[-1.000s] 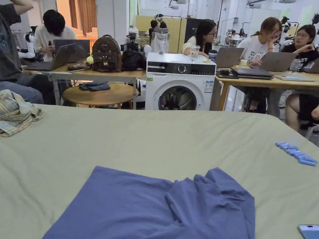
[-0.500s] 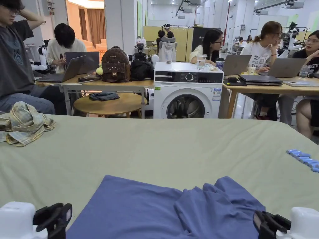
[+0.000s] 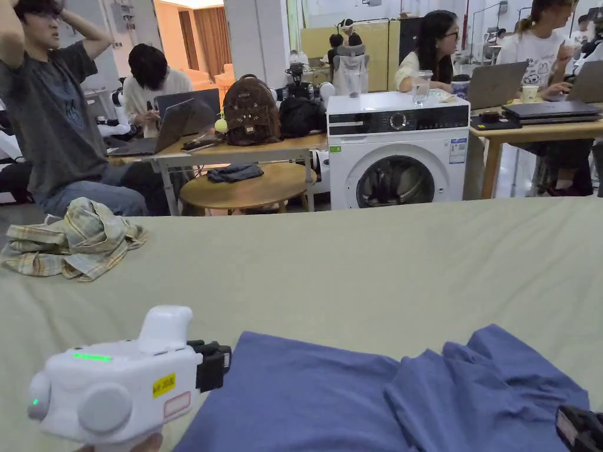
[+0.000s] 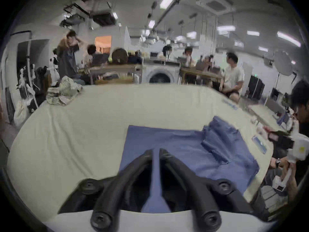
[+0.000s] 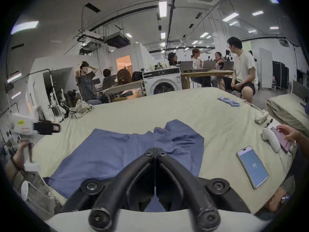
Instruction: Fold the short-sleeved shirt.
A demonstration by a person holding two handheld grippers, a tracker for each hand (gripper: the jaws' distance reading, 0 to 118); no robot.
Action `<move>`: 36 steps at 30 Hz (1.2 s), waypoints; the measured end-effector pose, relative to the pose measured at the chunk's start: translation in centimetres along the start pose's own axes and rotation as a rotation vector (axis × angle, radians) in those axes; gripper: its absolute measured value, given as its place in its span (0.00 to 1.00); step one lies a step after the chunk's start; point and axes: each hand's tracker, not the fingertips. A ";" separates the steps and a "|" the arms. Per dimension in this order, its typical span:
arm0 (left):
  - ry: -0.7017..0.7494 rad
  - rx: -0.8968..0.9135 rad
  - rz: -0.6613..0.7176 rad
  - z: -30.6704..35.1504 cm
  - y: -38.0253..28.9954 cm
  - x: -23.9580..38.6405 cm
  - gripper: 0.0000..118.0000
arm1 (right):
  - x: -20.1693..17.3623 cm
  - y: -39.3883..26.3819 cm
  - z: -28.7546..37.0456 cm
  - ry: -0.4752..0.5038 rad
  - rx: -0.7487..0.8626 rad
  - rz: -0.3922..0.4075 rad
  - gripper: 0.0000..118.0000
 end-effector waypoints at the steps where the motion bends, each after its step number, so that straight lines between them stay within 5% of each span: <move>1: 0.000 -0.060 0.013 -3.0 1.6 -1.2 0.19 | 0.4 0.0 -0.4 0.001 -0.005 -0.017 0.00; 2: 0.014 -0.126 0.032 -5.5 2.7 -2.3 0.32 | 0.7 -0.1 -0.7 0.003 -0.011 -0.025 0.00; 6: 0.071 -0.207 0.049 -14.5 5.8 -5.6 0.40 | 2.5 -0.3 -2.1 -0.035 -0.055 -0.013 0.00; 14: 0.062 -0.350 0.064 -24.0 5.1 -6.2 0.41 | 7.0 -0.2 -4.2 -0.125 -0.116 -0.049 0.00; 17: 0.088 -0.331 0.036 -23.8 5.2 -5.4 0.25 | 7.9 0.1 -4.6 -0.151 -0.132 -0.045 0.00; 19: 0.080 -0.344 0.010 -24.2 5.2 -4.8 0.00 | 8.6 0.9 -5.4 -0.146 -0.138 -0.050 0.00; 21: 0.127 -0.360 -0.037 -25.1 4.7 -3.6 0.00 | 9.1 2.3 -7.1 -0.128 -0.157 -0.051 0.00; 22: 0.146 -0.365 -0.084 -25.4 4.5 -3.0 0.00 | 9.4 3.2 -8.6 -0.114 -0.204 -0.052 0.11; 24: 0.156 -0.378 -0.123 -25.5 4.7 -2.6 0.00 | 10.4 4.6 -12.3 -0.120 -0.306 -0.083 0.57; 25: 0.158 -0.382 -0.116 -25.2 4.7 -1.9 0.00 | 11.3 5.0 -14.8 -0.096 -0.370 -0.129 0.65; 27: 0.161 -0.397 -0.091 -25.3 5.0 -1.8 0.00 | 13.0 4.8 -19.0 -0.102 -0.404 -0.202 0.64; 30: 0.165 -0.403 -0.081 -24.8 5.0 -1.5 0.00 | 14.6 4.0 -24.2 -0.267 -0.495 -0.174 0.64; 33: 0.173 -0.408 -0.097 -24.8 5.0 -1.2 0.00 | 13.8 3.2 -24.2 -0.294 -0.512 -0.116 0.51; 34: 0.175 -0.407 -0.095 -24.7 5.0 -1.2 0.00 | 12.7 3.5 -23.3 -0.323 -0.503 -0.065 0.35; 35: 0.177 -0.406 -0.089 -24.7 5.0 -1.2 0.00 | 12.1 3.6 -23.0 -0.320 -0.511 -0.038 0.08; 36: 0.179 -0.400 -0.071 -24.4 5.0 -1.1 0.00 | 11.4 3.4 -22.6 -0.307 -0.516 -0.038 0.00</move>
